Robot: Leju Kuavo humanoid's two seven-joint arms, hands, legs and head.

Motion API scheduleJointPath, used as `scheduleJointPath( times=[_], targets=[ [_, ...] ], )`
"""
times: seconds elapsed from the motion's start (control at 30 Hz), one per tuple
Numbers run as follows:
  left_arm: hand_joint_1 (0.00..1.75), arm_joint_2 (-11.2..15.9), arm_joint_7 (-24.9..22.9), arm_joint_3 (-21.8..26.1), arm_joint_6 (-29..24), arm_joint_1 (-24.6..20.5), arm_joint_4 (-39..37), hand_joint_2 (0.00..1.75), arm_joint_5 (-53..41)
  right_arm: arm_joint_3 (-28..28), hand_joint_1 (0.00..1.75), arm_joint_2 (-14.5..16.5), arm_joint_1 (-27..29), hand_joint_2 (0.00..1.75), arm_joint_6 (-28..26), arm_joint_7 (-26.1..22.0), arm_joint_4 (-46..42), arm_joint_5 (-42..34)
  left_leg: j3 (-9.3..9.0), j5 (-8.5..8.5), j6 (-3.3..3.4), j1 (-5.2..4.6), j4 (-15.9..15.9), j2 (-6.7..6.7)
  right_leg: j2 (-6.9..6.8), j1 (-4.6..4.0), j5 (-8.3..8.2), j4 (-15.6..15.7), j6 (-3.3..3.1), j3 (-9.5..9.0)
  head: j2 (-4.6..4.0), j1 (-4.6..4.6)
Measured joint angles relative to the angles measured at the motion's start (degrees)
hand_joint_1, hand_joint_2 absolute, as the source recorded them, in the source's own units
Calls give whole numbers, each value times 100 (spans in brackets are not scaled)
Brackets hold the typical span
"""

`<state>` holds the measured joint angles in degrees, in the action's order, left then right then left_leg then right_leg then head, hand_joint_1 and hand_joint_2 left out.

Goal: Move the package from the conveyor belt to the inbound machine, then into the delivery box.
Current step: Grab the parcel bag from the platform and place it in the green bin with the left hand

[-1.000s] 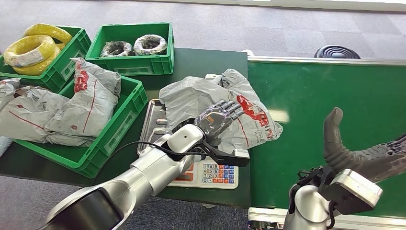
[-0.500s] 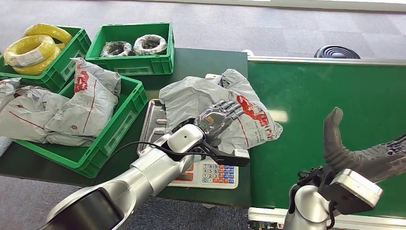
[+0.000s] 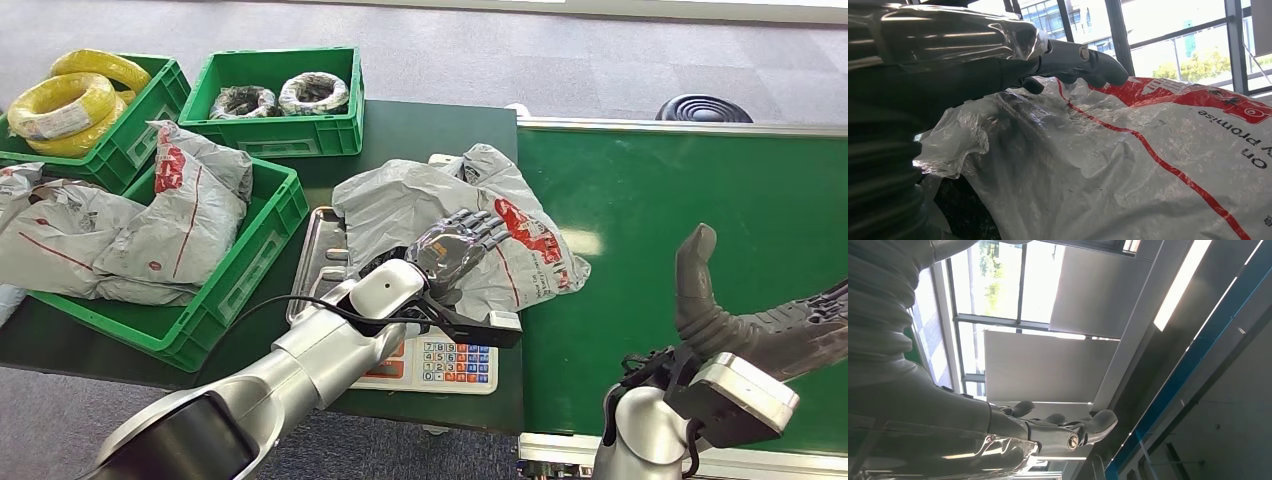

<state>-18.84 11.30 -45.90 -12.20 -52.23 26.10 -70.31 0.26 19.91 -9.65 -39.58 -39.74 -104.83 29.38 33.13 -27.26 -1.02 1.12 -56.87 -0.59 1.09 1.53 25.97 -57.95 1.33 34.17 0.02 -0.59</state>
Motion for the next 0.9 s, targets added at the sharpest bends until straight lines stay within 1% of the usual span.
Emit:
scheduleJointPath(
  times=[0.4, 0.47, 0.53, 0.6, 0.7, 0.9],
  targets=[
    [0, 1, 0, 0, 13, 0, -1, 175, -1, 0, 0, -1, 0, 175, 0, 0, 0, 0, 1, 0, 0, 0, 0, 0, 0, 0, 0, 0, 0, 0, 0, -1],
    [0, 3, 0, -5, 219, -4, -36, 175, -38, 7, 0, 0, -11, 175, 0, 0, 0, -4, 2, 0, 0, 0, 1, 0, 0, 0, 0, 0, 0, -2, 0, -1],
    [0, 37, 16, -40, 578, 13, -148, 175, -115, 35, 0, 0, -68, 175, 0, 0, 0, -20, 0, 0, 0, 0, 2, 2, -1, 0, 0, 0, 0, -3, 0, -2],
    [0, 105, 52, -89, 729, 42, -267, 175, -165, 69, 0, -1, -172, 175, 0, 0, 2, -33, -8, 0, 0, 1, 3, 2, -2, -2, 1, 0, 0, -11, 0, -2],
    [0, 159, 84, -144, 673, 44, -373, 175, -184, 96, 0, -2, -274, 175, 0, 0, 20, -36, -27, -2, -2, 2, 4, -3, -6, -3, 4, 0, 1, -33, 0, -2],
    [0, 168, 79, -164, 657, 18, -470, 175, -198, 134, 0, 0, -329, 175, 0, 0, 37, -43, -51, -4, -1, 2, 5, -1, -5, -3, 4, 1, 1, -61, 0, -1]
  ],
)
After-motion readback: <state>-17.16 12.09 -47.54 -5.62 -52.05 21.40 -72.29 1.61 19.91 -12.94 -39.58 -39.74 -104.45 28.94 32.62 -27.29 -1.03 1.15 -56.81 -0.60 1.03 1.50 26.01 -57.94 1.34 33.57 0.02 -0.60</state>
